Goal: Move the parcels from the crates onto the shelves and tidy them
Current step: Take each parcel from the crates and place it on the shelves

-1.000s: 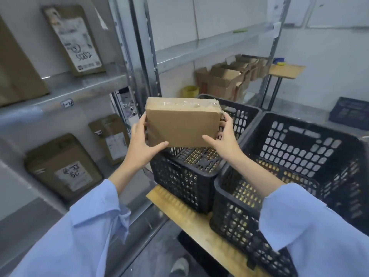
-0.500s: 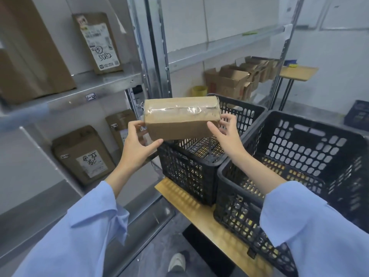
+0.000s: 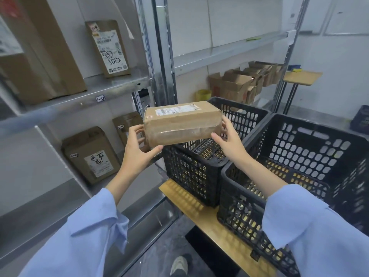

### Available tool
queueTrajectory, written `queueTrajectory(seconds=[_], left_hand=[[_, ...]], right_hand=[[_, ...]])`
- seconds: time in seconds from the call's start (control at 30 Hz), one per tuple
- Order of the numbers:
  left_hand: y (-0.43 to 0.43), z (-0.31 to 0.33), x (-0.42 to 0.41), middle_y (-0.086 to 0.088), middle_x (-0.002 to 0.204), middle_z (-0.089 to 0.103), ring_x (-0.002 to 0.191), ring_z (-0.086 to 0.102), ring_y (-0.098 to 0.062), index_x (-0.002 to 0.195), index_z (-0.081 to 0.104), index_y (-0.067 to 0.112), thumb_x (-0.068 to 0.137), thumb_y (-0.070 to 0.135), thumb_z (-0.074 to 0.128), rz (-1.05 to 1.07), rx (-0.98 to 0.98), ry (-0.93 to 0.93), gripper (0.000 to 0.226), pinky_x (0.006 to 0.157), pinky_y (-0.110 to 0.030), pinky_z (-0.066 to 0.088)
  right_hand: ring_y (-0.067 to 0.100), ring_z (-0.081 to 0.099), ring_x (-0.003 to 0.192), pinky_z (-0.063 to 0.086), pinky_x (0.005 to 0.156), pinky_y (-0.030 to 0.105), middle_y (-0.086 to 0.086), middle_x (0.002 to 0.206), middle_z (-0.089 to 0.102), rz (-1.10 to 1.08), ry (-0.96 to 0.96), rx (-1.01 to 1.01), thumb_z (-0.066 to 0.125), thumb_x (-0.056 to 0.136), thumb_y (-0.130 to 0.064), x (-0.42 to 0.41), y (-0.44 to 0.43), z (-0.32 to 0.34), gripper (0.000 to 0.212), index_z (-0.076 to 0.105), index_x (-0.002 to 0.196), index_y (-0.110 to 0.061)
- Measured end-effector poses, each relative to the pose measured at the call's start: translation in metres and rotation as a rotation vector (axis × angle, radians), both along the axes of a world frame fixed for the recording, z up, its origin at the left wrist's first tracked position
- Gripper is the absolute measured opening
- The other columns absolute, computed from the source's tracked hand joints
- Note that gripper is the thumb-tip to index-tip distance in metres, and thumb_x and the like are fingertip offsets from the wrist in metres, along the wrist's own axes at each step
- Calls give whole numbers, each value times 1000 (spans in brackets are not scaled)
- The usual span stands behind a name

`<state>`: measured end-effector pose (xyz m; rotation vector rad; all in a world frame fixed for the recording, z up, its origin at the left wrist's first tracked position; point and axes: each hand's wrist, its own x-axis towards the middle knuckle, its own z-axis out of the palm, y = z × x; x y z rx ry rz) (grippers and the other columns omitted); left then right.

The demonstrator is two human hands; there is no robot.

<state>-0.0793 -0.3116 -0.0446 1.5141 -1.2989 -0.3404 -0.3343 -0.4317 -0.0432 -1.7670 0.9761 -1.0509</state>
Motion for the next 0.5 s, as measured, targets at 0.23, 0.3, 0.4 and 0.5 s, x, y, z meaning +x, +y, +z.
queueTrajectory(seconds=[0.23, 0.3, 0.4, 0.5], left_hand=[[10, -3, 6, 11, 138, 40, 126, 47, -12, 129, 34, 27, 78, 13, 81, -2, -7, 46, 70, 103, -40, 49], [13, -4, 8, 14, 142, 39, 131, 42, -6, 138, 33, 29, 78, 13, 81, -9, -17, 44, 79, 102, -33, 49], [18, -4, 11, 30, 139, 39, 135, 36, 4, 142, 32, 35, 72, 32, 83, -26, -35, 36, 87, 97, -23, 47], [22, -5, 14, 26, 139, 43, 131, 42, 4, 140, 35, 40, 72, 33, 83, -16, -44, 51, 83, 95, -20, 47]], right_hand=[[7, 51, 115, 38, 95, 28, -12, 133, 49, -44, 2, -9, 61, 92, 0, 9, -1, 0, 69, 30, 145, -31], [9, 53, 115, 39, 95, 28, -7, 136, 51, -59, 6, -14, 63, 90, 2, 11, -2, -1, 69, 32, 141, -32], [3, 54, 110, 44, 94, 25, -3, 135, 52, -45, 5, -13, 65, 88, 5, 15, -3, -1, 67, 34, 137, -28], [-1, 53, 106, 51, 96, 34, -3, 130, 53, -22, 6, -14, 67, 86, 5, 18, -4, -4, 65, 34, 131, -27]])
